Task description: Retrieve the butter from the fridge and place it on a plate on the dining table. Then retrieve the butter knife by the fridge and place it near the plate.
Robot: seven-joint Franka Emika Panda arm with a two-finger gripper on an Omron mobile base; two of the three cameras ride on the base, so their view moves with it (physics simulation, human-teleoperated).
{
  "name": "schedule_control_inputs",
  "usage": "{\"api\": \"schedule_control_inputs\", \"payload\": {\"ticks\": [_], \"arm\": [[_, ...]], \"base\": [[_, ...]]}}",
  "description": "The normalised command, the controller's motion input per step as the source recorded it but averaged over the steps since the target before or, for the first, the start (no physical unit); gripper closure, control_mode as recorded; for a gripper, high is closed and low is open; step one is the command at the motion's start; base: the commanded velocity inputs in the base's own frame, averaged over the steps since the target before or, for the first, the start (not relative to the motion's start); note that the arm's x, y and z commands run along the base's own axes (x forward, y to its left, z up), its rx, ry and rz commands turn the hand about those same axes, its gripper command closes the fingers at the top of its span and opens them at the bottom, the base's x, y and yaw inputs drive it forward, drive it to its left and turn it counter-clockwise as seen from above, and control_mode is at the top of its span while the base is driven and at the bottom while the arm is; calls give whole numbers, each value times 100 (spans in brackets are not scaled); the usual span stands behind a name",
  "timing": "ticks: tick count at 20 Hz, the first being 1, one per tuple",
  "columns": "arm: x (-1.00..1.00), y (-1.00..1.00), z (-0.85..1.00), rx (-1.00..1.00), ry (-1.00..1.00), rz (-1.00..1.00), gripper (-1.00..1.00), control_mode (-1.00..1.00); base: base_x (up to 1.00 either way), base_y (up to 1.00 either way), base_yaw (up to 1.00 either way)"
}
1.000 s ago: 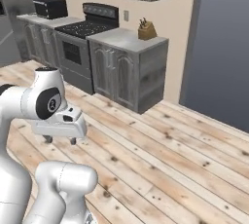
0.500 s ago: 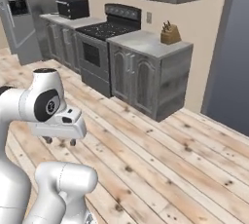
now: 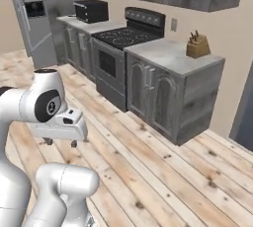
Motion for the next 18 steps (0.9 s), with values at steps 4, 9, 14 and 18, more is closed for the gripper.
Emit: {"api": "schedule_control_inputs", "payload": {"ticks": [4, 9, 14, 18], "arm": [[0, 0, 0, 0, 0, 0, -100, 100], [0, 0, 0, 0, 0, 0, -100, 100], [0, 0, 0, 0, 0, 0, -100, 100], [0, 0, 0, 0, 0, 0, -100, 100]], "base": [[82, 0, 34], [72, -22, 41], [77, -18, 34], [100, 0, 25]]}}
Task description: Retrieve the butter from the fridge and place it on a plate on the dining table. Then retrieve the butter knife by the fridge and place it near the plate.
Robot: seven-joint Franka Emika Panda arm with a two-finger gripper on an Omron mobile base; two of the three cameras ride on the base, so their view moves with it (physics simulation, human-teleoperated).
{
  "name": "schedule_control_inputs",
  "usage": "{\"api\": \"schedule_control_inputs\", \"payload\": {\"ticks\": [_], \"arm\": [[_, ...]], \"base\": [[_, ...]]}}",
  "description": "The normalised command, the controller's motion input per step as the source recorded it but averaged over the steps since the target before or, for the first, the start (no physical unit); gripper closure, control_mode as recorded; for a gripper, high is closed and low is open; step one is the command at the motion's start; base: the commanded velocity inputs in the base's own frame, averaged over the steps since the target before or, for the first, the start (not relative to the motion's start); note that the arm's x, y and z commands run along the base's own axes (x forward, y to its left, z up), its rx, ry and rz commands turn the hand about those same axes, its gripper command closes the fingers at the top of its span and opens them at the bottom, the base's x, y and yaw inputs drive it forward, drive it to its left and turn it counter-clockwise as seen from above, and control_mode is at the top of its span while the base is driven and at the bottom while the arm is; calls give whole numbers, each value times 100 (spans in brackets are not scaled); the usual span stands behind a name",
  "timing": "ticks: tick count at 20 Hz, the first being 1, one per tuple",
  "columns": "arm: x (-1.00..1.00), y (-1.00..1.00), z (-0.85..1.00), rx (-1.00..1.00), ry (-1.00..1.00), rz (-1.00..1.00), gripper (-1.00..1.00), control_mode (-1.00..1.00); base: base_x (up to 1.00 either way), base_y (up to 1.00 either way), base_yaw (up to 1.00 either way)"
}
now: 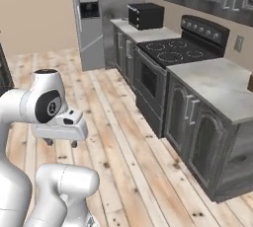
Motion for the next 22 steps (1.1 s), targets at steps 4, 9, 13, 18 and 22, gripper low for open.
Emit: {"api": "schedule_control_inputs", "payload": {"ticks": [4, 9, 13, 18, 22], "arm": [[0, 0, 0, 0, 0, 0, -100, 100], [0, 0, 0, 0, 0, 0, -100, 100], [0, 0, 0, 0, 0, 0, -100, 100], [0, 0, 0, 0, 0, 0, -100, 100], [0, 0, 0, 0, 0, 0, -100, 100]], "base": [[100, 16, 5], [100, 26, 0], [100, 42, 0], [100, 46, -2], [100, 47, -1]]}}
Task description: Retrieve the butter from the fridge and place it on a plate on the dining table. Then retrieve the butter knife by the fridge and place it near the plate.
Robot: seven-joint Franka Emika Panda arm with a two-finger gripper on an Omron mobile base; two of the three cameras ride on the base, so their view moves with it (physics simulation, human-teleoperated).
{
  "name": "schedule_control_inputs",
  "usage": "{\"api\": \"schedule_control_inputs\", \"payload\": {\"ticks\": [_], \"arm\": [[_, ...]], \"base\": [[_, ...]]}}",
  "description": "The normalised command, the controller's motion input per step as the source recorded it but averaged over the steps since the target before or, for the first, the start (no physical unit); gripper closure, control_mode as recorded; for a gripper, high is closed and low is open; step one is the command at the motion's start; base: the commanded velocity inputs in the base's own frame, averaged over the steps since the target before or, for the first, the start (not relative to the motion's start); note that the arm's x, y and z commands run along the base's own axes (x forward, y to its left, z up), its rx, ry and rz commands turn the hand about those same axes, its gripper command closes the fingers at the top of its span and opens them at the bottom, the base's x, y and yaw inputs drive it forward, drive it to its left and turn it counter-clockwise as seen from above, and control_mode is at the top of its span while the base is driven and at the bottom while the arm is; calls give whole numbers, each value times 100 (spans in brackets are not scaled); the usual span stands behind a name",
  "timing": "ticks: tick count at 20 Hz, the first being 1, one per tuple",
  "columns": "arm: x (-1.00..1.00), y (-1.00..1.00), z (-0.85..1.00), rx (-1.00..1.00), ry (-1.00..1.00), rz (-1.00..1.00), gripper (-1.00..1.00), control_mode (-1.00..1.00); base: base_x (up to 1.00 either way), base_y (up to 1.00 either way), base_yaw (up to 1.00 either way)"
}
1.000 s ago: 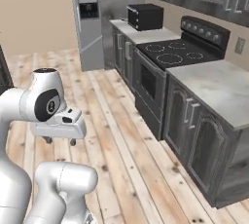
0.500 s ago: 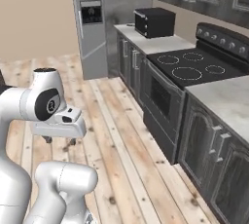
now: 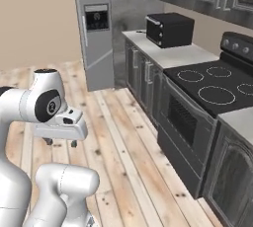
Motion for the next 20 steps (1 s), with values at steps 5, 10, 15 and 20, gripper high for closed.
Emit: {"api": "schedule_control_inputs", "payload": {"ticks": [5, 10, 15, 20], "arm": [[0, 0, 0, 0, 0, 0, -100, 100], [0, 0, 0, 0, 0, 0, -100, 100], [0, 0, 0, 0, 0, 0, -100, 100], [0, 0, 0, 0, 0, 0, -100, 100]], "base": [[100, 48, -1], [99, 3, -11], [100, 3, -18], [100, 29, -41]]}}
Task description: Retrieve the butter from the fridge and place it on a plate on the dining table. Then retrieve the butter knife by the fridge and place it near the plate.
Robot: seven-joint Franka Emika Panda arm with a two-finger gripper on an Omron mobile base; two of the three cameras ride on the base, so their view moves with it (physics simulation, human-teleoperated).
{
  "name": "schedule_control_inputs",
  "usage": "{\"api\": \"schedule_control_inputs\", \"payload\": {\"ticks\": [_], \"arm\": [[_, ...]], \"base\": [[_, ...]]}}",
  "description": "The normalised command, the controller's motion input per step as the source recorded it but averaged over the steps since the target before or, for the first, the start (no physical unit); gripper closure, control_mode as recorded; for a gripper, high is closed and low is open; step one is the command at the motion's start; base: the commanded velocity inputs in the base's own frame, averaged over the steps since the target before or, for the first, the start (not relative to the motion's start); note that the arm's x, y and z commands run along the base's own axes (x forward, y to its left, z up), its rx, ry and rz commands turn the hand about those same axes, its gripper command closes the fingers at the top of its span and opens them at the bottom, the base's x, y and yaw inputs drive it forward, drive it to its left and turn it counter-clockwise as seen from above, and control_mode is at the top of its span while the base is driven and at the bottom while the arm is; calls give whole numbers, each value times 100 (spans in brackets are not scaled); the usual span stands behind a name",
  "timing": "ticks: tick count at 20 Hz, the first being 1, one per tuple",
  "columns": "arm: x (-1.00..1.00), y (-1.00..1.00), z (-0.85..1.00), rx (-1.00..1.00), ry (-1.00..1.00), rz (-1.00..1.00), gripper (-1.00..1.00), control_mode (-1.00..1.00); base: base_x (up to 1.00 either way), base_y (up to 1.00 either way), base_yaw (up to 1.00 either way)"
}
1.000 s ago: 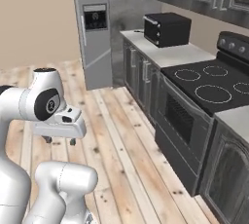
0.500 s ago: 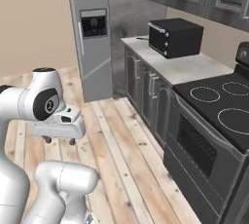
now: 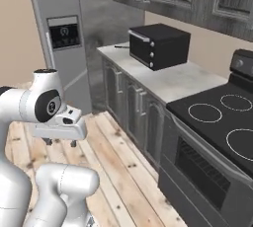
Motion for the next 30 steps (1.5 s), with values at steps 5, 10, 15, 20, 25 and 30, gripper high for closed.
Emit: {"api": "schedule_control_inputs", "payload": {"ticks": [5, 10, 15, 20, 25, 30], "arm": [[0, 0, 0, 0, 0, 0, -100, 100], [0, 0, 0, 0, 0, 0, -100, 100], [0, 0, 0, 0, 0, 0, -100, 100], [0, 0, 0, 0, 0, 0, -100, 100], [0, 0, 0, 0, 0, 0, -100, 100], [0, 0, 0, 0, 0, 0, -100, 100]], "base": [[100, 66, -45], [100, 83, -47], [100, 83, -53], [92, 91, -49], [61, 94, -39], [39, 79, -32]]}}
